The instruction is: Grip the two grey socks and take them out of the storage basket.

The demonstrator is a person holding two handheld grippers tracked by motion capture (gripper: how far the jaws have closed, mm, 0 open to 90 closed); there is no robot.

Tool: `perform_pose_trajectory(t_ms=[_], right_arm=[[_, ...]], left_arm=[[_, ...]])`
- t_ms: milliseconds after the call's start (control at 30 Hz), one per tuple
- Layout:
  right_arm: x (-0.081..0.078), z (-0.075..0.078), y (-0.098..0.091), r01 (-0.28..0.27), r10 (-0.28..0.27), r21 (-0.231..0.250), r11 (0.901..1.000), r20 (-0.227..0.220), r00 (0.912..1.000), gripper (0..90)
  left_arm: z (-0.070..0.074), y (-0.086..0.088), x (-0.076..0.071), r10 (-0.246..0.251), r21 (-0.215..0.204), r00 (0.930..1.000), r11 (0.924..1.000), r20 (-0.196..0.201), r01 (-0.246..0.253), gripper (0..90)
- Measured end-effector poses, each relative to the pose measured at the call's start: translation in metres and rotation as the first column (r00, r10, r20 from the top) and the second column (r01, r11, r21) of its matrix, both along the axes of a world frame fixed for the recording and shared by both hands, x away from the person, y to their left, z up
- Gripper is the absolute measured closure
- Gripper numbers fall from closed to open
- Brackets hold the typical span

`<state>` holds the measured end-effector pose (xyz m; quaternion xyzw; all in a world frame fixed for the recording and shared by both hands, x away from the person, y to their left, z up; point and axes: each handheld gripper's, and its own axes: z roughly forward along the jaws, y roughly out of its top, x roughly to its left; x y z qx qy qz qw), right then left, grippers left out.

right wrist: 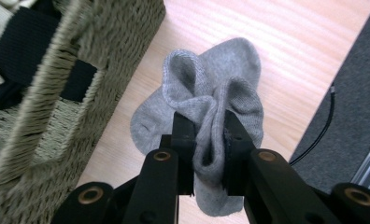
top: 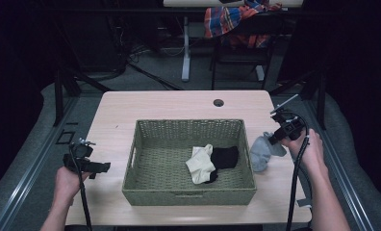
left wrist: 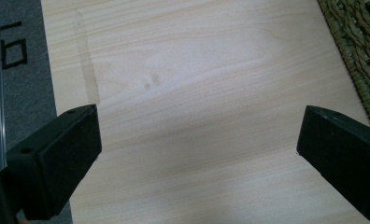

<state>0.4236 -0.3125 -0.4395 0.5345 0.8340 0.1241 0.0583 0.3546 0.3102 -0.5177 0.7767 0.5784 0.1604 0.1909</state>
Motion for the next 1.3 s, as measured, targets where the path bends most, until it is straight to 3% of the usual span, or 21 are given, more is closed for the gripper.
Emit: perform_pose_trajectory(t_ms=[33, 267, 300, 367, 533, 667, 733, 800, 833, 867, 1000, 1067, 1233, 1300], right_arm=[[0.001, -0.004, 0.0, 0.001, -0.001, 0.015, 0.9999, -0.001, 1.0, 79.4], [0.008, -0.022, 0.004, -0.006, 0.006, -0.014, 0.9999, -0.025, 0.9997, 79.3], [0.008, -0.027, 0.006, 0.004, -0.004, -0.004, 1.0, -0.012, 0.9999, 79.3], [0.01, -0.034, 0.007, -0.008, 0.008, -0.024, 0.9997, -0.035, 0.9994, 79.3], [0.015, -0.056, 0.006, 0.009, -0.008, 0.018, 0.9998, -0.056, 0.9984, 78.3], [0.019, -0.064, 0.005, 0.032, -0.03, 0.034, 0.9989, -0.053, 0.9981, 76.0], [0.018, -0.068, 0.006, 0.026, -0.025, 0.02, 0.9995, -0.054, 0.9982, 73.1], [0.018, -0.069, 0.005, 0.021, -0.019, 0.03, 0.9994, -0.066, 0.9977, 68.2], [0.017, -0.067, 0.003, 0.031, -0.029, 0.037, 0.9988, -0.051, 0.9983, 59.3], [0.017, -0.067, 0.003, 0.031, -0.029, 0.037, 0.9988, -0.051, 0.9983, 59.3], [0.011, -0.052, -0.005, 0.024, -0.021, 0.063, 0.9977, -0.047, 0.9987, 29.9], [0.005, -0.041, -0.009, 0.024, -0.021, 0.092, 0.9954, -0.032, 0.9993, 20.2], [-0.018, -0.019, -0.015, 0.037, -0.041, 0.129, 0.9909, 0.031, 0.9987, 6.3], [-0.027, -0.015, -0.016, 0.03, -0.034, 0.121, 0.9922, 0.034, 0.9989, 2.7]], left_arm=[[0.0, 0.0, 0.0, 0.001, 0.0, 1.0, 1.0, 0.0, -0.001, 0.2], [-0.001, -0.001, 0.001, -0.003, 0.001, 1.0, 1.0, -0.002, 0.003, 0.2], [0.0, -0.001, 0.0, -0.001, -0.001, 1.0, 1.0, 0.002, 0.001, 0.2], [0.0, 0.0, 0.001, 0.0, -0.001, 1.0, 1.0, 0.003, 0.0, 0.2], [0.001, 0.0, 0.0, 0.002, -0.005, 1.0, 1.0, 0.002, -0.002, 0.2], [0.0, -0.001, 0.0, -0.001, -0.003, 1.0, 1.0, 0.004, 0.001, 0.2], [0.001, -0.001, 0.0, -0.003, -0.005, 1.0, 1.0, 0.003, 0.003, 0.2], [0.0, 0.0, 0.0, -0.001, -0.008, 1.0, 1.0, 0.002, 0.001, 0.2], [0.0, 0.0, 0.0, -0.003, -0.008, 1.0, 1.0, -0.001, 0.003, 0.2], [0.0, 0.0, 0.0, -0.003, -0.008, 1.0, 1.0, 0.0, 0.003, 0.2], [0.001, 0.0, 0.0, 0.0, -0.007, 1.0, 1.0, 0.006, 0.0, 0.2], [0.001, 0.001, -0.001, 0.006, -0.008, 1.0, 1.0, 0.007, -0.006, 0.2], [0.002, 0.002, -0.001, 0.006, -0.008, 0.9999, 1.0, 0.009, -0.006, 0.2], [0.001, 0.002, -0.001, 0.005, -0.008, 1.0, 1.0, 0.007, -0.005, 0.2]])
